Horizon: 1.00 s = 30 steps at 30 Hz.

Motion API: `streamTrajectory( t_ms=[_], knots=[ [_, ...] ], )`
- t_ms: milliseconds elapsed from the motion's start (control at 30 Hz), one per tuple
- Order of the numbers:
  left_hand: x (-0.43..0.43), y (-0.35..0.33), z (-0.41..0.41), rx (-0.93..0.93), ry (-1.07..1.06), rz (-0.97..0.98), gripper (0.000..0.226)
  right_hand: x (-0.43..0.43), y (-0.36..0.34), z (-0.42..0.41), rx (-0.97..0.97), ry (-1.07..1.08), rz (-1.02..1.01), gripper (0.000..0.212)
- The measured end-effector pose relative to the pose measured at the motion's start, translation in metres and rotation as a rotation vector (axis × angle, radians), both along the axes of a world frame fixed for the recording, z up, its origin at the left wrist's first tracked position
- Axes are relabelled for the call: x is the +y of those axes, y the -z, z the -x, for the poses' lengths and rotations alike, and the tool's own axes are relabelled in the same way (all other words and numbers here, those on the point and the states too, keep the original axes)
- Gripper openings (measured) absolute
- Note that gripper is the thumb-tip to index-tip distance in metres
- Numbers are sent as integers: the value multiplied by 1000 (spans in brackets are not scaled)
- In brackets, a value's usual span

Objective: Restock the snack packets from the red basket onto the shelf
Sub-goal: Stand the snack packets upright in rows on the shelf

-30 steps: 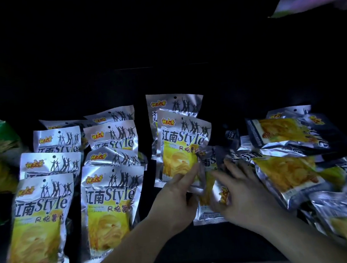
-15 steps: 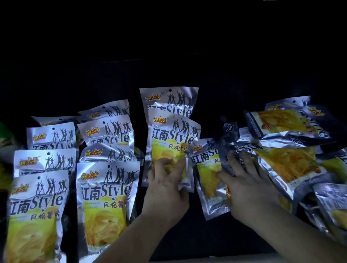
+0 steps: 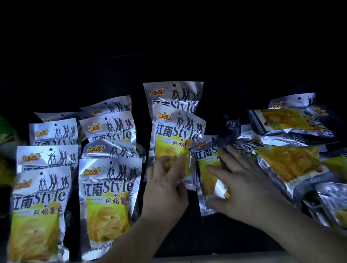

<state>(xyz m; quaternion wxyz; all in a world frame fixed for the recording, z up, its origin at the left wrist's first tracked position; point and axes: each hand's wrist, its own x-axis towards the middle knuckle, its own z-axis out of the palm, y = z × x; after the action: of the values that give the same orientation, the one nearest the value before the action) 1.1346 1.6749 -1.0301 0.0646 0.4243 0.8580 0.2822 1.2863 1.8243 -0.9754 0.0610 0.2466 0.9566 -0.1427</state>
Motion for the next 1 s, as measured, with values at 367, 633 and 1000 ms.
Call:
streamTrajectory(
  t_ms=[367, 633, 1000],
  knots=[
    [31, -33, -71, -1029, -34, -151, 48, 16, -12, -25, 421, 172, 25, 48],
    [34, -10, -86, -478, -55, 0, 11, 27, -11, -63, 244, 88, -78, 51],
    [42, -35, -111, -864, 17, -71, 44, 25, -19, -55, -58, 87, 230, 54]
  ],
)
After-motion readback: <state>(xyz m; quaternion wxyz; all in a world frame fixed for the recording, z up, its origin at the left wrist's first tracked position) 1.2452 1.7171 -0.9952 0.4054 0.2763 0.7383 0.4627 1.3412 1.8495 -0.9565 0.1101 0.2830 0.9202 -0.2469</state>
